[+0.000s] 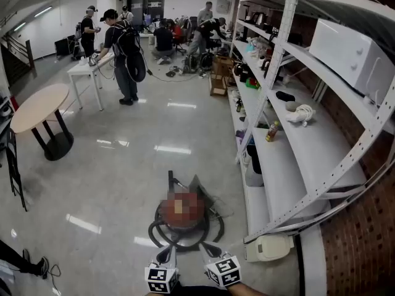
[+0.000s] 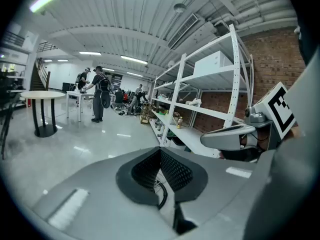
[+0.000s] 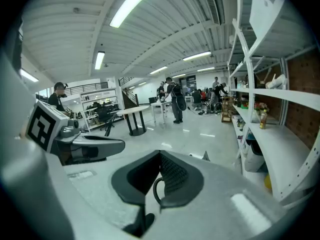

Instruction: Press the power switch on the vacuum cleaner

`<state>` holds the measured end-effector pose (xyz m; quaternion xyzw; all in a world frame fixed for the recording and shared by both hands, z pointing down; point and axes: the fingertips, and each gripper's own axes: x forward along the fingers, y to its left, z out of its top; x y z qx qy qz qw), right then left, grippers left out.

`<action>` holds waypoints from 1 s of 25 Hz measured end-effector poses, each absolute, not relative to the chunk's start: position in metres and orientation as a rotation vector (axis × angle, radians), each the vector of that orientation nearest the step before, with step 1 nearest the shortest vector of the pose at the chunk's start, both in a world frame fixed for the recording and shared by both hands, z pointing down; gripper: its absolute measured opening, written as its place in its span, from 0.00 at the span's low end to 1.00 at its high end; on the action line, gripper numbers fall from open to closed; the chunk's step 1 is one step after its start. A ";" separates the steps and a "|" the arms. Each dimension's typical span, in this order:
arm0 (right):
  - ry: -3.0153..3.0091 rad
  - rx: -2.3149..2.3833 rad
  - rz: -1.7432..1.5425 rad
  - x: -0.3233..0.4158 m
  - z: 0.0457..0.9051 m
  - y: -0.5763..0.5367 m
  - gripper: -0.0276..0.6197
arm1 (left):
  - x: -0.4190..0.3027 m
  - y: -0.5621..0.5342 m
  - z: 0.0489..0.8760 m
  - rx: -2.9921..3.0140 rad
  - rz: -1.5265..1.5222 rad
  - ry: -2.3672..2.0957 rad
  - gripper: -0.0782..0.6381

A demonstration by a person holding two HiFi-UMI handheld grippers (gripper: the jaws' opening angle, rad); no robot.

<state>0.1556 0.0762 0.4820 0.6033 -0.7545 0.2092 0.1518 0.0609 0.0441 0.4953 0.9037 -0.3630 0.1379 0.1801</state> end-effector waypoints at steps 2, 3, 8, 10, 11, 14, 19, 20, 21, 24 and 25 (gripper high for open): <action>-2.190 1.722 0.593 0.164 0.481 0.103 0.03 | 0.070 0.071 0.493 2.548 0.386 -1.053 0.13; -2.202 1.720 0.591 0.169 0.480 0.116 0.03 | 0.074 0.085 0.491 2.547 0.381 -1.068 0.13; -2.273 1.706 0.579 0.182 0.472 0.171 0.03 | 0.079 0.143 0.480 2.530 0.370 -1.169 0.13; -2.302 1.686 0.570 0.181 0.466 0.190 0.03 | 0.072 0.163 0.475 2.515 0.367 -1.219 0.13; -2.315 1.675 0.565 0.180 0.463 0.199 0.03 | 0.070 0.174 0.471 2.511 0.363 -1.239 0.13; -2.356 1.639 0.546 0.180 0.456 0.218 0.03 | 0.068 0.201 0.458 2.513 0.353 -1.283 0.13; -2.397 1.612 0.512 0.175 0.446 0.240 0.03 | 0.055 0.226 0.453 2.514 0.358 -1.365 0.13; -2.401 1.608 0.509 0.171 0.444 0.245 0.03 | 0.052 0.230 0.450 2.521 0.355 -1.373 0.13; -2.407 1.601 0.503 0.167 0.441 0.250 0.03 | 0.048 0.235 0.447 2.529 0.353 -1.379 0.13; -2.436 1.575 0.470 0.150 0.433 0.265 0.03 | 0.037 0.252 0.440 2.546 0.344 -1.397 0.13; -2.448 1.568 0.461 0.143 0.432 0.270 0.03 | 0.033 0.257 0.439 2.548 0.340 -1.405 0.13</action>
